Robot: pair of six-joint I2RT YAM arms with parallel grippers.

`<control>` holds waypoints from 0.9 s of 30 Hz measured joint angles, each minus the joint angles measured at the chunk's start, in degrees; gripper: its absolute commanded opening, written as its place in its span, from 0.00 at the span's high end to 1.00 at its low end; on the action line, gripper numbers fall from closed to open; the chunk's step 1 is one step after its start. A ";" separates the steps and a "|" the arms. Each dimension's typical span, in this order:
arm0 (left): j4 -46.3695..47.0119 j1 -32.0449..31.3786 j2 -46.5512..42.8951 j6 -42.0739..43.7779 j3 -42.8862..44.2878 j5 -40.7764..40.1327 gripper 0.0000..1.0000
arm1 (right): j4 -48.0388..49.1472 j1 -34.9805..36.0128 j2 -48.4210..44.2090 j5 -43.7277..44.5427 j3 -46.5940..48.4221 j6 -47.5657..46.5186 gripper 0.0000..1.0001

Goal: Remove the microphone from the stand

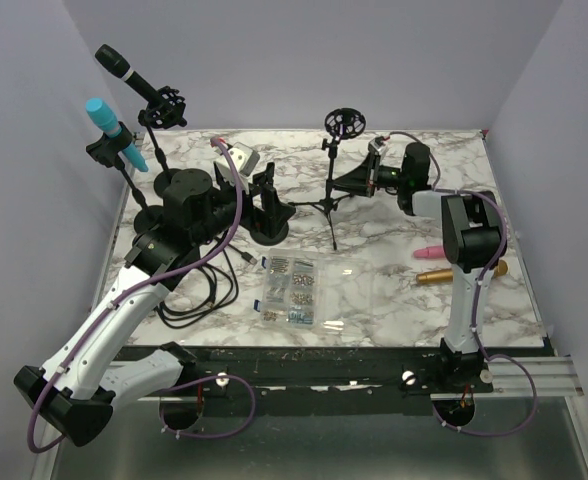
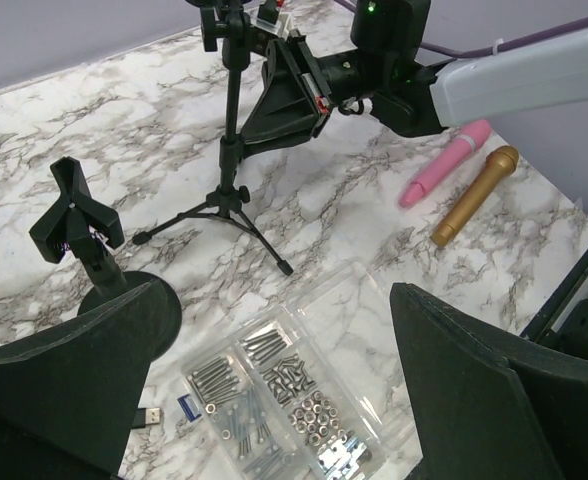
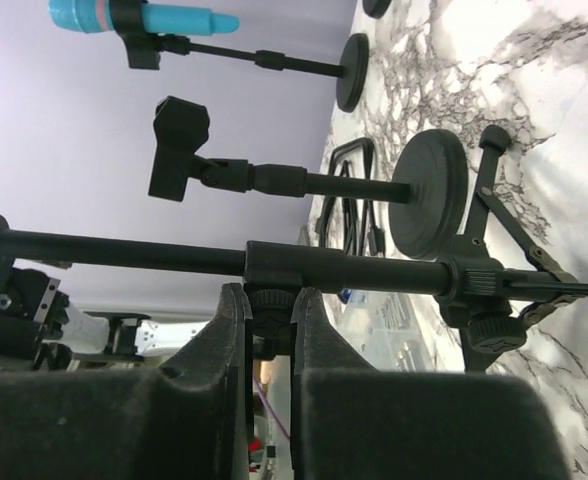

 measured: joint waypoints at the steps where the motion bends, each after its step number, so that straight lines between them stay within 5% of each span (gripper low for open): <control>1: 0.00 0.00 0.00 0.00 0.00 0.00 0.01 | -1.49 0.00 -0.22 0.04 0.35 -1.62 1.00; 8: 0.00 0.00 0.00 -0.02 0.00 0.04 0.02 | -11.63 0.44 -4.50 4.57 0.39 -17.75 1.00; 18: 0.00 0.00 0.00 0.00 0.00 0.04 0.01 | -2.21 3.15 -14.73 19.45 -14.16 -36.44 1.00; 27: 0.00 0.00 1.18 0.00 0.00 0.04 0.02 | -7.61 14.47 -24.11 45.88 -19.61 -63.10 1.00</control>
